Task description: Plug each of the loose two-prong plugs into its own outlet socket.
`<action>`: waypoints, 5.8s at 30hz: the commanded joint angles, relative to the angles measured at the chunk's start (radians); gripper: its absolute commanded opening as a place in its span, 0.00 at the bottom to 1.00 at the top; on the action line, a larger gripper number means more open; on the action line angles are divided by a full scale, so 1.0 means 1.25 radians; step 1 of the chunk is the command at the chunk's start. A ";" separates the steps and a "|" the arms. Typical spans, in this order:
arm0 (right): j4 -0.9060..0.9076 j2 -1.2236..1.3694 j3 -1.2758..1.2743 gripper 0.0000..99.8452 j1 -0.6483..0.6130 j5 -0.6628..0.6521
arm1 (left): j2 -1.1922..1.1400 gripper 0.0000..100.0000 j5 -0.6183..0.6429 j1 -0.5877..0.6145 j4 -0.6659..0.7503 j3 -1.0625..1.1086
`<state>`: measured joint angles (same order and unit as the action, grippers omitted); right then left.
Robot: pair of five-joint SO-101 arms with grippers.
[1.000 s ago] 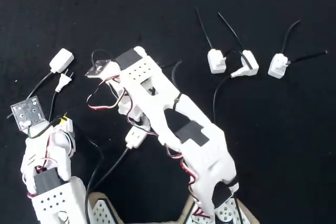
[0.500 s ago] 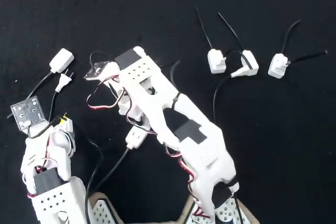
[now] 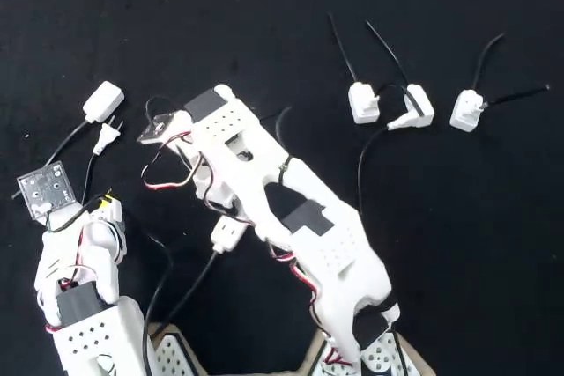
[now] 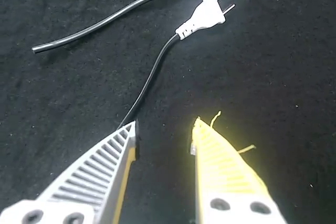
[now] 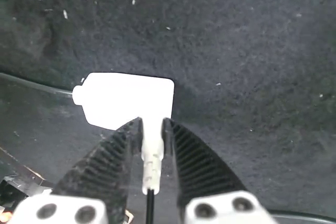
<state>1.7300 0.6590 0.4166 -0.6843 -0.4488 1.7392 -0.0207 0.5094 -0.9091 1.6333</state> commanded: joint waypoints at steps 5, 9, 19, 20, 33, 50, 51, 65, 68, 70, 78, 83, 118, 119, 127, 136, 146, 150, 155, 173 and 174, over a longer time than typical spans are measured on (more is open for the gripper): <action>-0.115 -0.133 -0.177 0.01 0.018 0.056 | 0.007 0.18 -0.005 0.007 -0.004 -0.060; -0.222 -0.296 -0.373 0.01 0.065 0.058 | 0.007 0.18 -0.005 0.007 -0.004 -0.060; -0.260 -0.387 -0.479 0.06 0.064 0.058 | 0.007 0.18 -0.005 0.007 -0.004 -0.060; -0.261 -0.387 -0.471 0.10 0.053 0.058 | 0.007 0.18 -0.005 0.008 -0.004 -0.060; -0.122 -0.512 -0.292 0.19 0.000 -0.209 | 0.007 0.18 0.000 0.067 0.016 -0.061; -0.344 -0.620 -0.742 0.23 -0.029 -0.732 | 0.007 0.18 0.115 0.196 0.071 -0.058; -0.376 -0.620 -0.764 0.23 -0.028 -0.732 | 0.007 0.18 0.114 0.195 0.071 -0.058; -0.489 -0.620 -0.873 0.23 -0.022 -0.734 | 0.007 0.18 0.113 0.187 0.071 -0.055; -0.493 -0.620 -0.876 0.23 0.002 -0.734 | 0.007 0.18 0.113 0.187 0.071 -0.055; -0.516 -0.620 -0.886 0.23 0.031 -0.732 | 0.007 0.18 0.113 0.187 0.071 -0.055; -0.674 -0.629 -0.920 0.04 0.212 -0.703 | 0.007 0.18 0.113 0.186 0.071 -0.055; -0.609 -0.632 -0.742 0.01 0.328 -0.403 | 0.007 0.18 0.114 0.186 0.071 -0.055; 0.017 0.516 0.999 0.17 0.497 0.288 | 0.007 0.18 0.113 0.155 0.065 -0.051; 0.014 0.515 0.994 0.20 0.490 0.286 | 0.007 0.18 0.113 0.155 0.065 -0.051; -0.012 0.458 1.002 0.25 0.479 0.282 | 0.007 0.18 0.113 0.155 0.065 -0.051; -0.011 0.244 1.002 0.25 0.480 0.281 | 0.007 0.18 0.113 0.154 0.065 -0.051; 0.031 -0.025 0.999 0.25 0.479 0.284 | 0.007 0.18 0.113 0.154 0.071 -0.042; 0.033 -0.126 0.996 0.25 0.479 0.290 | 0.007 0.18 0.112 0.154 0.071 -0.042; 0.032 -0.336 0.812 0.25 0.419 0.290 | 0.007 0.18 0.112 0.153 0.071 -0.041; -0.344 -0.741 -0.543 0.25 0.098 0.288 | 0.007 0.18 0.113 0.102 0.071 -0.039; -0.404 -0.753 -0.611 0.25 0.090 0.288 | 0.007 0.18 0.113 0.099 0.071 -0.037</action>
<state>1.4354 -0.2079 -0.0928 -0.5294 -0.0974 1.7392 0.1174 0.6644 -0.8416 1.6333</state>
